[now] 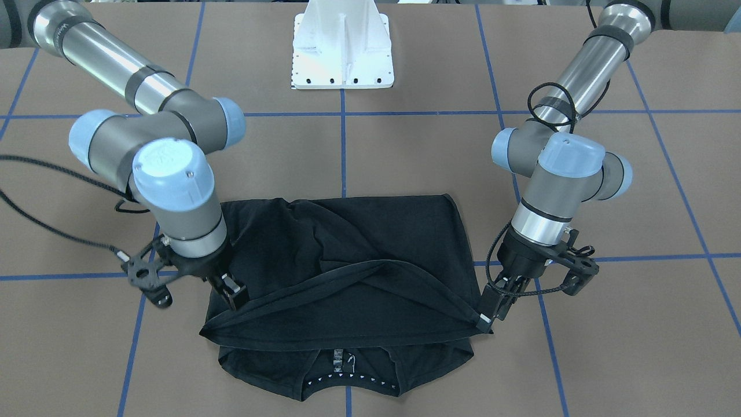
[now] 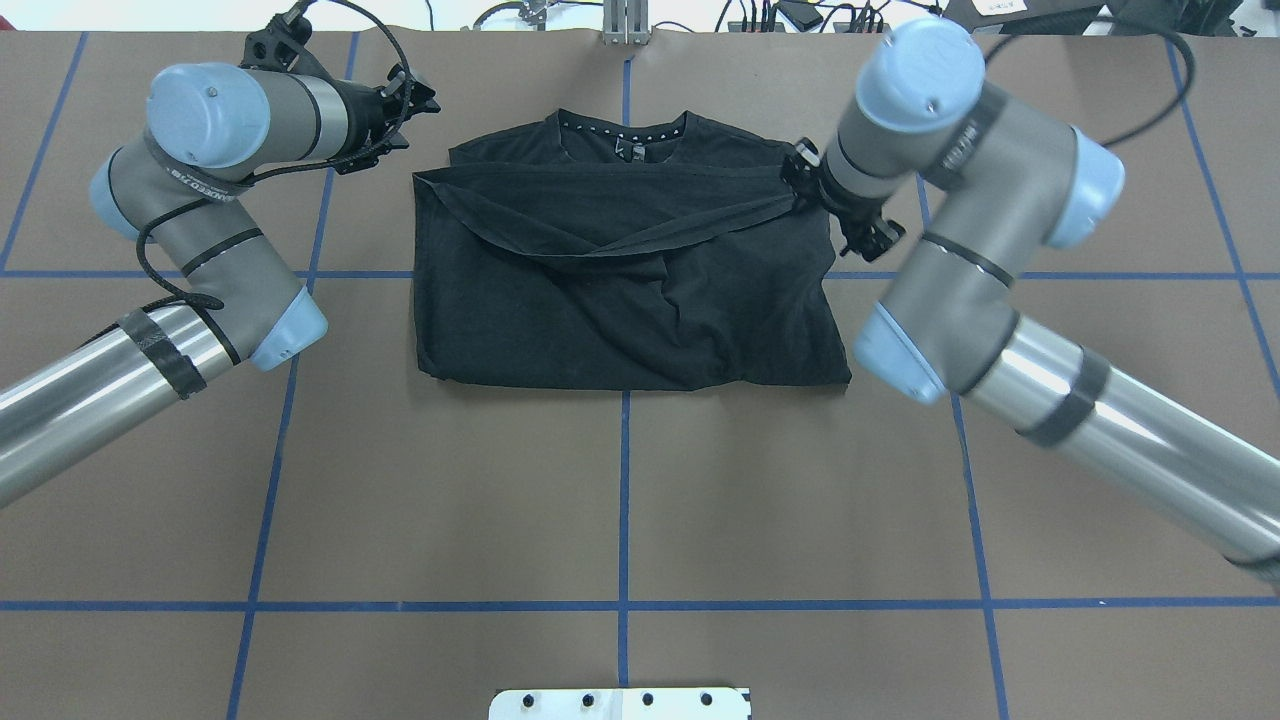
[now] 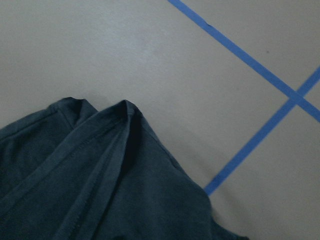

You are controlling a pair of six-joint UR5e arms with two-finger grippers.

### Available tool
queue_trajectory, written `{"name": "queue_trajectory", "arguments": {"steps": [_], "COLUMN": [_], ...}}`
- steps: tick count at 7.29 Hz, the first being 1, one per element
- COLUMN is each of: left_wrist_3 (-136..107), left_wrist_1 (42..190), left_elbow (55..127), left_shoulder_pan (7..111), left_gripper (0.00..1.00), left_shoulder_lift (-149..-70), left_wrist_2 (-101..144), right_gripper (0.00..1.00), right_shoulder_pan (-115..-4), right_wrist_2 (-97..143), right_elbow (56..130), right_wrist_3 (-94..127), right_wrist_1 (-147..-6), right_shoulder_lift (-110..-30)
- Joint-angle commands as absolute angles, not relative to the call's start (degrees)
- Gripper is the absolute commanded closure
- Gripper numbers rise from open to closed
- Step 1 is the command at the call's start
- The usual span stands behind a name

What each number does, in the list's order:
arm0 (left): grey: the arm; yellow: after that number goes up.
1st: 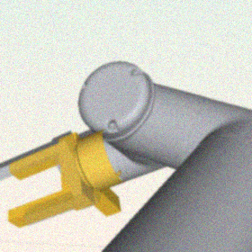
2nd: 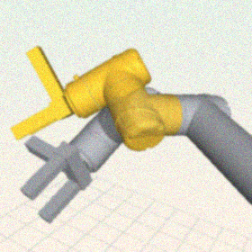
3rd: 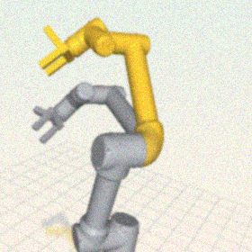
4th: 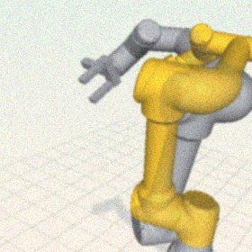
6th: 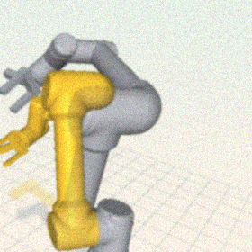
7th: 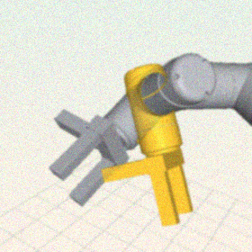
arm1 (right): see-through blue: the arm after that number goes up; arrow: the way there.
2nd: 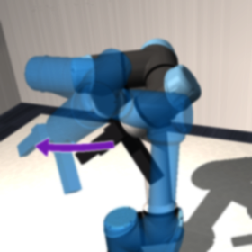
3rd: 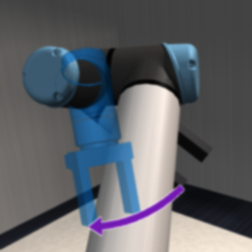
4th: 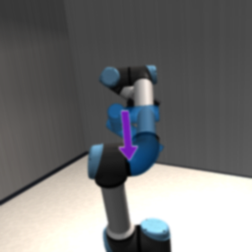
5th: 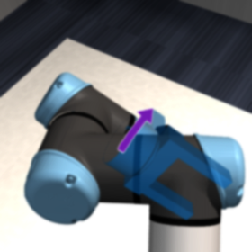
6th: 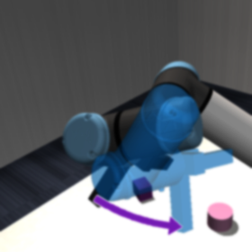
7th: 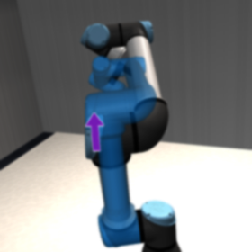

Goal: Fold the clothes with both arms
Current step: 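Release the hem and raise both grippers away from the shirt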

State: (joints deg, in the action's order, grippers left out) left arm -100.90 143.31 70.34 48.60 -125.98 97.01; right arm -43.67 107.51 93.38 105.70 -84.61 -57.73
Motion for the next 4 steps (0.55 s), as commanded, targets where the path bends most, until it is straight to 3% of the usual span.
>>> {"name": "queue_trajectory", "arguments": {"steps": [1,4], "left_wrist_3": [-100.9,-100.9], "left_wrist_1": [143.09,142.82], "left_elbow": [70.93,71.37], "left_shoulder_pan": [48.52,48.6], "left_gripper": [0.35,0.35], "left_shoulder_lift": [-125.68,-125.6], "left_wrist_2": [97.03,96.86], "right_gripper": [0.24,0.29], "right_shoulder_pan": [-36.25,-34.63], "right_wrist_2": [100.24,99.93], "right_elbow": [101.16,100.9], "right_wrist_3": [111.86,114.34], "right_wrist_1": [-84.55,-70.64], "right_shoulder_lift": [-64.67,-72.58]}}
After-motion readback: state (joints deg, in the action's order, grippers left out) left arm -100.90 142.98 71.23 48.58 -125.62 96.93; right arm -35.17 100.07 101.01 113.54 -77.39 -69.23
